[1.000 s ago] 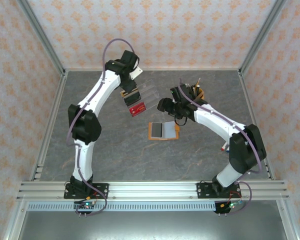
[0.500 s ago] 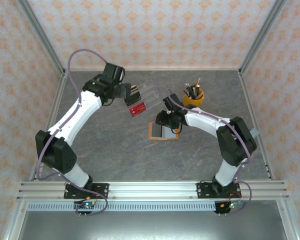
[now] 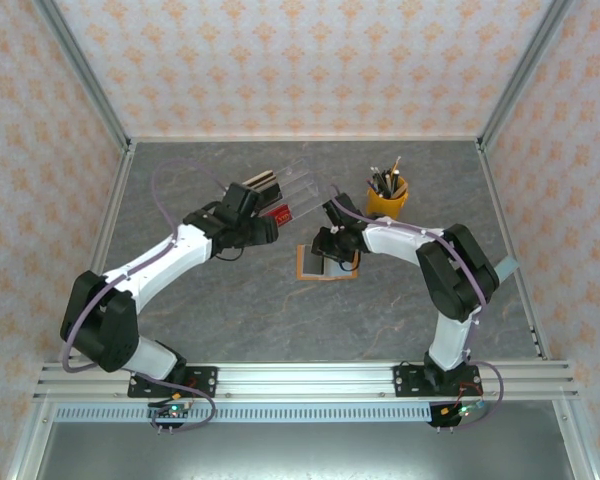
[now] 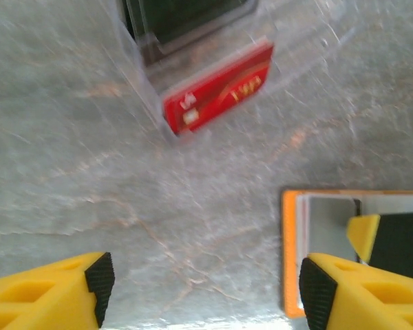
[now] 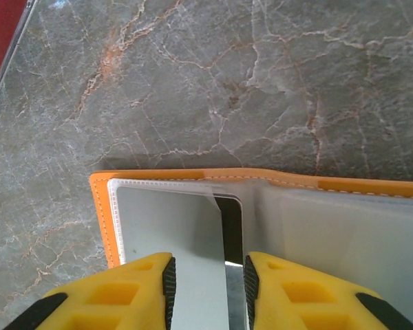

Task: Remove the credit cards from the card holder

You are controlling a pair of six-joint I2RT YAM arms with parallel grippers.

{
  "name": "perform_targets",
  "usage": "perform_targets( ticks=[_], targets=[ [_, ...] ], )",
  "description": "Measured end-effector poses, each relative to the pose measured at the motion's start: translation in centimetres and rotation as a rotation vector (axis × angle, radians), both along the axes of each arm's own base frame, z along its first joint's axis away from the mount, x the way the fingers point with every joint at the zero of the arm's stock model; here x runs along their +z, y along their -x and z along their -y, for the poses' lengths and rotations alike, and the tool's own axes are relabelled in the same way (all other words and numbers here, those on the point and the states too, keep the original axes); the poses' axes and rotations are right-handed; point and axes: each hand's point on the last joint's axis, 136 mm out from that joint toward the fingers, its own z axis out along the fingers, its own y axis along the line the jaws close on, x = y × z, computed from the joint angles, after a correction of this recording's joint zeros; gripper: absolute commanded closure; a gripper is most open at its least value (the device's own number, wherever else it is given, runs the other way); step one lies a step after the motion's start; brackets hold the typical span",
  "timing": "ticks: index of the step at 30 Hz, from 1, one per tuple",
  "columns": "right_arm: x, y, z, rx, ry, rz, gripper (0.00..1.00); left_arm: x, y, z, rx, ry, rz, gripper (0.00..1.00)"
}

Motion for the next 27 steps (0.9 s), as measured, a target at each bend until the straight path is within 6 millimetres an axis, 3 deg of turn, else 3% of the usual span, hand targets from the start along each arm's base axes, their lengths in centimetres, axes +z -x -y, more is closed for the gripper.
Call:
perform_targets(
  ticks=[11,17,27],
  targets=[
    [-0.5,0.0,0.5,-0.017,-0.063,0.002,0.69,-5.0,0.8,6.8,-0.064,0.236,-0.140,0.64],
    [-0.5,0.2,1.0,-0.029,-0.093,-0.004,0.73,-7.8,1.5,8.9,-0.086,0.272,-0.227,0.82],
    [-0.6,0.3,1.0,-0.026,-0.105,-0.009,0.79,-8.1,0.2,10.6,-0.108,0.310,-0.238,0.88]
  ],
)
